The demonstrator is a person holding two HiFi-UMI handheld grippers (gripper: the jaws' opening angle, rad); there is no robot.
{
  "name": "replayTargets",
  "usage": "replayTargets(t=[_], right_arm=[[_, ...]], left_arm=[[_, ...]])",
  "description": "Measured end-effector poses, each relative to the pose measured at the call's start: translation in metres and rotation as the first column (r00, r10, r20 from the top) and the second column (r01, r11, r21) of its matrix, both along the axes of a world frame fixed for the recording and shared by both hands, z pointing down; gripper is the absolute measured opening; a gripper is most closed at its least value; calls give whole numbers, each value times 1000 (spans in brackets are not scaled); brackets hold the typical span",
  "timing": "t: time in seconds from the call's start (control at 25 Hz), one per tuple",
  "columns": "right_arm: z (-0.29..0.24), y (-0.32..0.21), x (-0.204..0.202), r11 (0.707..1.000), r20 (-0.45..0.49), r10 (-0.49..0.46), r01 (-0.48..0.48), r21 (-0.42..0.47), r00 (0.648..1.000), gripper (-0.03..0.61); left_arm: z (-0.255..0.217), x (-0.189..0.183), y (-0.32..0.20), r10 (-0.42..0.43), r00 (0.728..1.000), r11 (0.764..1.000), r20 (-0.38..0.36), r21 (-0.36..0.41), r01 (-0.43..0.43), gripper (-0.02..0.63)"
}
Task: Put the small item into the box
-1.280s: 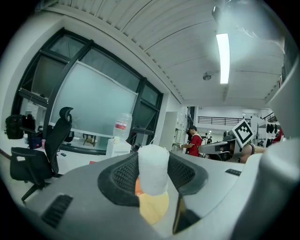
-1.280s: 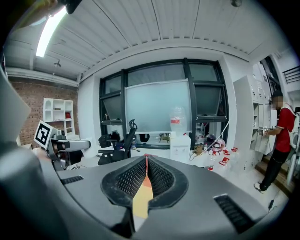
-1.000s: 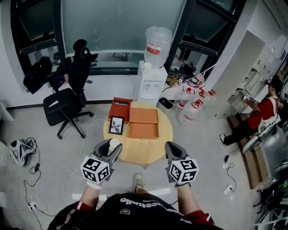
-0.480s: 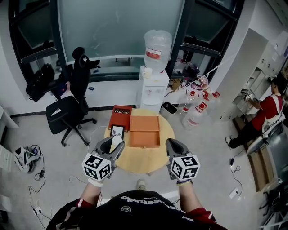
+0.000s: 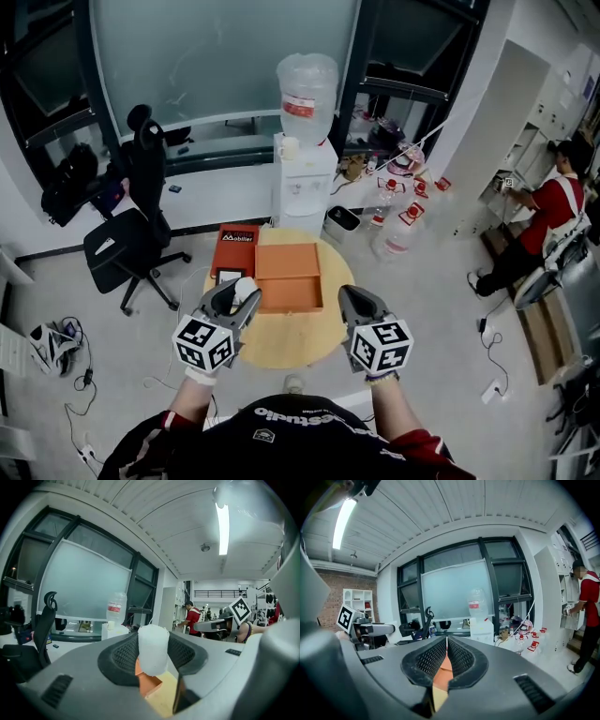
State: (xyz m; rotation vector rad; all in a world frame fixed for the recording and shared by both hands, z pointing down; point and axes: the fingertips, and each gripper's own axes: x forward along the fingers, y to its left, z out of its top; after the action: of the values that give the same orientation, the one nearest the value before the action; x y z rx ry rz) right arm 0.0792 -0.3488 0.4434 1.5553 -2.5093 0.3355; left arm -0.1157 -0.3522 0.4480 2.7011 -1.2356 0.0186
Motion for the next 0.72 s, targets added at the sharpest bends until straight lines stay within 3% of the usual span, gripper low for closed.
replayTargets(t=[0.4,0.72], right_arm=[[10,-22,35,999,19,44,-44,-12,999,35],[26,-35,56,997,48,74,-73,-23,996,35]], left_arm=[[15,46,-32,71,997,997,3,-34,-71,184],[33,80,-46,136,990,990,45,-46,-134,184]])
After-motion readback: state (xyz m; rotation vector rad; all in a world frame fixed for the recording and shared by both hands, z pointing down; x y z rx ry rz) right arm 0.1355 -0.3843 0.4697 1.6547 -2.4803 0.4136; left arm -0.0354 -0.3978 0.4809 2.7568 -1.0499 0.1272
